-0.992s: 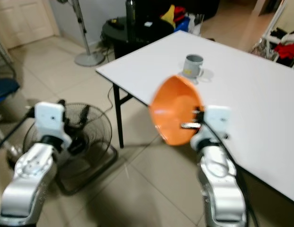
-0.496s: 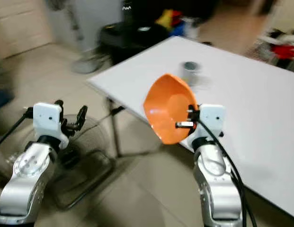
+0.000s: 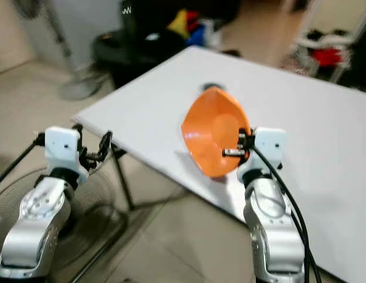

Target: Setting the table

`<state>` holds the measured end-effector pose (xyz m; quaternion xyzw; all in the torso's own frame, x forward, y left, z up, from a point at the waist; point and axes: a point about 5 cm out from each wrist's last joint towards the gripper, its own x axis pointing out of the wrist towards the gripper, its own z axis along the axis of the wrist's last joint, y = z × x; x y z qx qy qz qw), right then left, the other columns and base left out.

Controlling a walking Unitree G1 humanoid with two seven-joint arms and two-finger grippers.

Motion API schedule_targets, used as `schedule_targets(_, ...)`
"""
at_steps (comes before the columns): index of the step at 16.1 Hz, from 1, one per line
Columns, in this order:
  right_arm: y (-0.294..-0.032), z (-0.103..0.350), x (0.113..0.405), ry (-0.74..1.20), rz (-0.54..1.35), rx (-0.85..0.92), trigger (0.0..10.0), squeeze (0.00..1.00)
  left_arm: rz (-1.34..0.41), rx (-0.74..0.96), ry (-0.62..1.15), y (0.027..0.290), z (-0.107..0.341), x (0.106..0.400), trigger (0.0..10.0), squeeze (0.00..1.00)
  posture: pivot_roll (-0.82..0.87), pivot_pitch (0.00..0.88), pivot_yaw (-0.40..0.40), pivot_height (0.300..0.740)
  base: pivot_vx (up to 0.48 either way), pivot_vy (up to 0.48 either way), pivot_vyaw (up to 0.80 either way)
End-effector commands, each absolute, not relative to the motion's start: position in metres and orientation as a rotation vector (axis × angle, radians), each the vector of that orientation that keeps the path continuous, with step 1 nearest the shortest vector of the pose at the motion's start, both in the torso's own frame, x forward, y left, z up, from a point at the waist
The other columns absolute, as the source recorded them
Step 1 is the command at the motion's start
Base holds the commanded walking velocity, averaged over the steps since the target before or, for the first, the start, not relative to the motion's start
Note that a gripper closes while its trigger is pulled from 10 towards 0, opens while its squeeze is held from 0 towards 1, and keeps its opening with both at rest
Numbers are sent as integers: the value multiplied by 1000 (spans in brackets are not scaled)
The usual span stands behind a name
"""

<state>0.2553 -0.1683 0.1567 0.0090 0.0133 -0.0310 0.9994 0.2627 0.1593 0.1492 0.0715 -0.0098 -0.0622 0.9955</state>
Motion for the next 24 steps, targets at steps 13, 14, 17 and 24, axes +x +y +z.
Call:
schedule_targets(13,-180,166,260,22,-73,91,10000,0,-203,115,-14,147,147,259,10000,0,68,0,34,740,328,0,-143)
schedule_targets(14,-180,166,261,24,-73,92,10000,0,-204,115,-14,147,147,259,10000,0,68,0,34,740,326,0,0)
schedule_targets(17,-191,162,268,105,-125,169,10000,0,-298,102,11,140,144,255,10000,0,75,0,29,740,213,0,0)
schedule_targets(24,-208,158,284,254,-118,391,10000,0,-614,152,55,124,147,250,10000,0,73,0,42,740,0,0,0)
